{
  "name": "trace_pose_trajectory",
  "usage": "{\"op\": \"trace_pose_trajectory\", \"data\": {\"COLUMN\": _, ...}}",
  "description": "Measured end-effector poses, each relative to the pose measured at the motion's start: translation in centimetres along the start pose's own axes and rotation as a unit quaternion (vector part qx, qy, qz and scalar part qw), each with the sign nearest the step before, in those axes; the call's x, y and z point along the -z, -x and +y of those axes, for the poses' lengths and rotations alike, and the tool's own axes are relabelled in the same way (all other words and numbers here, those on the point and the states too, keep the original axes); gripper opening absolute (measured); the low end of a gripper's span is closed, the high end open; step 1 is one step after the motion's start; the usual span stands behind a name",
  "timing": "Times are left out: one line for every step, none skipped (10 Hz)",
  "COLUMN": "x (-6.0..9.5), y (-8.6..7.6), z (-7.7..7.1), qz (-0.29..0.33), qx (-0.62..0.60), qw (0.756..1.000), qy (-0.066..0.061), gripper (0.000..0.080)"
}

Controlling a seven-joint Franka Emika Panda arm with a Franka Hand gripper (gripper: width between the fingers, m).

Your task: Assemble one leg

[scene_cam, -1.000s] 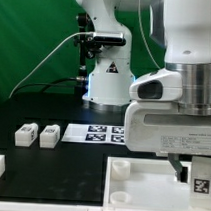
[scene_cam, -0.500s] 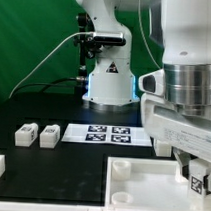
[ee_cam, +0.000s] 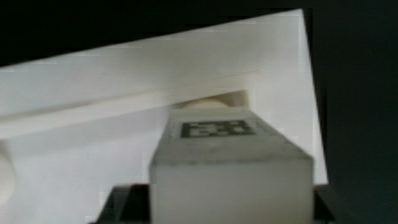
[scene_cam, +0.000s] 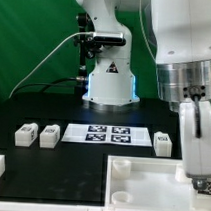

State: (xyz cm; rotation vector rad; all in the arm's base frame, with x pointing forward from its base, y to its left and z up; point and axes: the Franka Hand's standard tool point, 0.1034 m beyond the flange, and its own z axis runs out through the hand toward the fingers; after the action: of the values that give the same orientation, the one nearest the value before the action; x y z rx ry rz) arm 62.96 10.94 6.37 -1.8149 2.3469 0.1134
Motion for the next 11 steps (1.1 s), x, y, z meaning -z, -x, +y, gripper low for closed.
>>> {"op": "trace_pose_trajectory", "data": {"x": 0.04, "y": -0.01, "z": -0.03, "qz": 0.001, "qx": -0.012, "qw": 1.0, "qy": -0.001, "gripper": 0.0292}}
{"op": "trace_pose_trajectory", "data": {"x": -0.07, "y": -0.02, "z": 0.04, "qz": 0.001, "qx": -0.008, "qw": 1.0, "qy": 0.0, "gripper": 0.0375}}
{"op": "trace_pose_trajectory", "data": {"x": -0.09, "y": -0.01, "z": 0.05, "qz": 0.001, "qx": -0.008, "qw": 1.0, "qy": 0.0, "gripper": 0.051}}
{"op": "trace_pose_trajectory", "data": {"x": -0.11, "y": -0.01, "z": 0.07, "qz": 0.001, "qx": -0.008, "qw": 1.0, "qy": 0.001, "gripper": 0.051}}
{"op": "trace_pose_trajectory", "data": {"x": -0.12, "y": -0.01, "z": 0.08, "qz": 0.001, "qx": -0.007, "qw": 1.0, "qy": 0.001, "gripper": 0.0621}}
{"op": "trace_pose_trajectory", "data": {"x": -0.13, "y": -0.01, "z": 0.08, "qz": 0.001, "qx": -0.007, "qw": 1.0, "qy": 0.001, "gripper": 0.0641}}
{"op": "trace_pose_trajectory", "data": {"x": -0.14, "y": -0.01, "z": 0.08, "qz": 0.001, "qx": -0.006, "qw": 1.0, "qy": 0.001, "gripper": 0.0641}}
{"op": "trace_pose_trajectory", "data": {"x": -0.15, "y": -0.01, "z": 0.09, "qz": 0.001, "qx": -0.005, "qw": 1.0, "qy": 0.001, "gripper": 0.0648}}
{"op": "trace_pose_trajectory", "data": {"x": -0.17, "y": -0.01, "z": 0.1, "qz": 0.001, "qx": -0.005, "qw": 1.0, "qy": 0.001, "gripper": 0.0648}}
{"op": "trace_pose_trajectory", "data": {"x": -0.18, "y": -0.02, "z": 0.1, "qz": 0.001, "qx": -0.004, "qw": 1.0, "qy": 0.001, "gripper": 0.0649}}
{"op": "trace_pose_trajectory", "data": {"x": -0.18, "y": -0.02, "z": 0.11, "qz": 0.001, "qx": -0.003, "qw": 1.0, "qy": 0.001, "gripper": 0.0649}}
